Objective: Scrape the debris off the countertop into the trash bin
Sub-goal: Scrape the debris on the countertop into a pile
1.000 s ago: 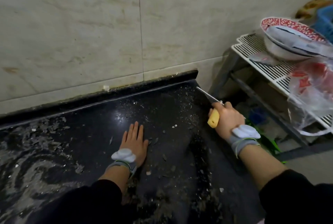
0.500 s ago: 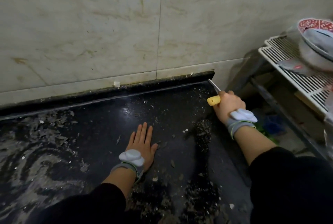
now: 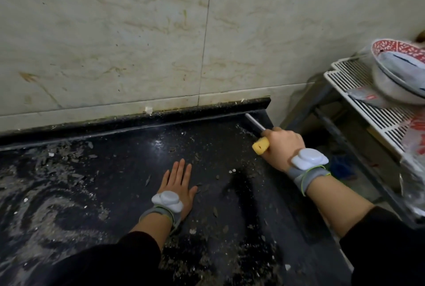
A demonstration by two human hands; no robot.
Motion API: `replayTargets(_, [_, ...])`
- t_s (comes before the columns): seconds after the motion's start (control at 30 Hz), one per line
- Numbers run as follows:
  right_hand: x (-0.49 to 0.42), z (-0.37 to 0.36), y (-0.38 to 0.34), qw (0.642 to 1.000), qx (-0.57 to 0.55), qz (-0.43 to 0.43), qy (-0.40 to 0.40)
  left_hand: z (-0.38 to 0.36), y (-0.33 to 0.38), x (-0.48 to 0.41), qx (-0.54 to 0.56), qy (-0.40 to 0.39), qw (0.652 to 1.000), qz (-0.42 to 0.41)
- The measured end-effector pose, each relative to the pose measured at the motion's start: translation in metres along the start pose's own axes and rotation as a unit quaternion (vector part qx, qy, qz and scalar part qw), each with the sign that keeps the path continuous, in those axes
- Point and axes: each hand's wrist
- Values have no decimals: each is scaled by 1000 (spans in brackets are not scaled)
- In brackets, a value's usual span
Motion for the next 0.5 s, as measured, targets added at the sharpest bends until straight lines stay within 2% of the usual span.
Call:
replayTargets(0.07, [-9,-3,5,999,17,-39,18,0,0,-1,-4,0,1000,3])
replayTargets(0.17, [-21,-7,3,997,12,-70,2,3,3,-1,-10,-14,1000,8])
replayTargets(0.3, [-20,-6,-23,999,13,-5,-39,6,4,0,-15,-28,999,15])
replayTargets(0.43, [-1,-1,-42,991,14,102,-83,10,7,3,-17,-30,999,22])
replayTargets(0.5, [6,4,-36,990,0,122,-74,11,8,3,-23,-33,999,25])
Point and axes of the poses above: each hand's wrist, its own x-axis away from the middle knuckle, its own z-axis out of the back of the hand, y = z × x, and after that the axes turned 1 degree about -z, right-handed
